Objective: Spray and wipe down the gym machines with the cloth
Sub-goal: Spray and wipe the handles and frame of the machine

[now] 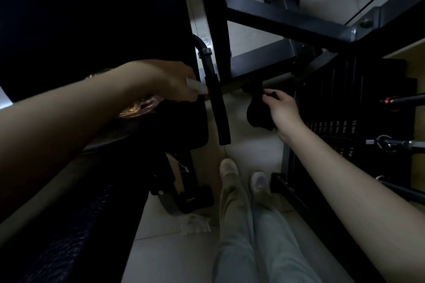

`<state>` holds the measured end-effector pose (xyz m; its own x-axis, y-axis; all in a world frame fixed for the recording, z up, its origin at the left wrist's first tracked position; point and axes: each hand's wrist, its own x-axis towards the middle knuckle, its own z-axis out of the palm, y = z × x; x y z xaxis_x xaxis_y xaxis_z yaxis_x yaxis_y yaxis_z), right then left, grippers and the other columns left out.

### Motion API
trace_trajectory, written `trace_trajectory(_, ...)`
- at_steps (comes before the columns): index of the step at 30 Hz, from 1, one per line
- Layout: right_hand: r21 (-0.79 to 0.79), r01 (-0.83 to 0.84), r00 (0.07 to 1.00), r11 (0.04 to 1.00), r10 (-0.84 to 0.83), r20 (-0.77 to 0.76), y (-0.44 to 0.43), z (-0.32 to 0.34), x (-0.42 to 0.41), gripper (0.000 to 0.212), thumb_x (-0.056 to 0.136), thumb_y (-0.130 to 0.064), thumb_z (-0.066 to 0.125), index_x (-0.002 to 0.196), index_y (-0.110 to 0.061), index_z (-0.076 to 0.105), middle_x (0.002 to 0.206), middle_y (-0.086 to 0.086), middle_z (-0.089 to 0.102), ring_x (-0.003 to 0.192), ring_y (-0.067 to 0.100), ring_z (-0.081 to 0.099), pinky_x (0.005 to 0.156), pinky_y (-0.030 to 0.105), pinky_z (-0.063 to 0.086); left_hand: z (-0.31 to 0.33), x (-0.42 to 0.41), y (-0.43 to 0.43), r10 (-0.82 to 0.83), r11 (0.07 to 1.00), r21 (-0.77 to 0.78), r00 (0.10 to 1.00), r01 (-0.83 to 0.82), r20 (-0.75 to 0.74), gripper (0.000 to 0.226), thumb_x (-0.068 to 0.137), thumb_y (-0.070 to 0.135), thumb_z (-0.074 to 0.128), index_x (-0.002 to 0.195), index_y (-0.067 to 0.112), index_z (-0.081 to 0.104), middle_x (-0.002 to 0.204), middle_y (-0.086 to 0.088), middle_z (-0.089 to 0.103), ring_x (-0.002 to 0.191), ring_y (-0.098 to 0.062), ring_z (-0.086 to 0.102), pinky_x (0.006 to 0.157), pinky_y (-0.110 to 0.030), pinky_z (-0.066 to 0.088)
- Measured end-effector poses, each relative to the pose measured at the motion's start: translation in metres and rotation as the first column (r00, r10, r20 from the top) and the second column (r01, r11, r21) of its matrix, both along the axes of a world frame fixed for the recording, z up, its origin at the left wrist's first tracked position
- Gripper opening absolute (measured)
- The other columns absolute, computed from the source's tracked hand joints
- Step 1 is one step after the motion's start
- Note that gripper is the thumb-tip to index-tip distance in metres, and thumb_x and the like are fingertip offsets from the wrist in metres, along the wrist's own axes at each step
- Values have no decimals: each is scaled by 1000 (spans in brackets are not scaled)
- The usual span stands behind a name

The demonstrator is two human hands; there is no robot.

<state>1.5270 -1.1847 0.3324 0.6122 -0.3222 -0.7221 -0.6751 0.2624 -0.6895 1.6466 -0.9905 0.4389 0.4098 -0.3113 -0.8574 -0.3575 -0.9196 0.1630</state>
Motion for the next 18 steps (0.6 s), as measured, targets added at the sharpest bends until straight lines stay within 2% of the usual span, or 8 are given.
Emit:
trace_trajectory(3, 0, 6, 1000, 1000, -6, -1, 1, 1, 1, 26, 96, -7, 48, 120, -8, 58, 105, 9, 60, 96, 20, 58, 79, 27, 49, 6, 4, 5, 69, 994, -90, 997, -64, 44, 21, 90, 33, 51, 92, 18, 66, 97, -4, 67, 89, -21, 63, 85, -42, 51)
trace_trajectory(5, -1, 0, 1000, 1000, 0, 0, 2, 1, 1, 24, 96, -7, 49, 118, -10, 58, 101, 7, 60, 94, 19, 58, 72, 22, 49, 8, 7, 9, 140, 982, -141, 987, -128, 77, 17, 91, 32, 52, 78, 38, 62, 96, 3, 65, 88, -16, 61, 82, -36, 50)
trace_trajectory(7, 5, 4, 1000, 1000, -4, -3, 2, 0, 2, 24, 96, -8, 49, 118, -10, 58, 97, 5, 61, 87, 16, 59, 66, 18, 49, 9, 8, 10, 193, 971, -166, 975, -174, 110, 15, 91, 35, 53, 82, 44, 62, 100, 7, 63, 90, -14, 59, 85, -33, 48)
trace_trajectory(8, 9, 6, 1000, 1000, -6, -4, 3, 0, 3, 25, 96, -8, 49, 119, -10, 58, 95, 4, 61, 83, 14, 60, 63, 16, 49, 6, 9, 11, 213, 967, -172, 968, -189, 132, 12, 91, 37, 53, 93, 39, 65, 106, 5, 63, 94, -16, 59, 89, -34, 47)
trace_trajectory(10, 10, 1, 1000, 1000, 0, -7, 3, 1, 3, 26, 96, -8, 48, 121, -10, 58, 94, 3, 61, 80, 11, 59, 62, 16, 49, 3, 9, 10, 201, 973, -147, 966, -177, 165, 26, 92, 37, 52, 110, 24, 65, 114, 0, 62, 102, -21, 58, 94, -36, 46)
trace_trajectory(14, 10, -16, 1000, 1000, 17, -17, 8, 4, 5, 28, 97, -9, 47, 123, -8, 56, 102, 6, 60, 90, 16, 58, 69, 19, 48, 9, 11, 11, 249, 959, -193, 940, -206, 233, 29, 91, 36, 50, 102, 13, 66, 104, -7, 64, 94, -25, 61, 87, -37, 50)
trace_trajectory(18, -26, -81, 997, 996, 81, -9, 16, 8, 20, 27, 97, -10, 47, 122, -7, 57, 103, 6, 59, 91, 15, 57, 74, 21, 49, 17, 20, 14, 282, 928, -317, 923, -194, 261, 16, 93, 24, 53, 97, 10, 60, 93, -7, 62, 87, -26, 60, 73, -34, 43)
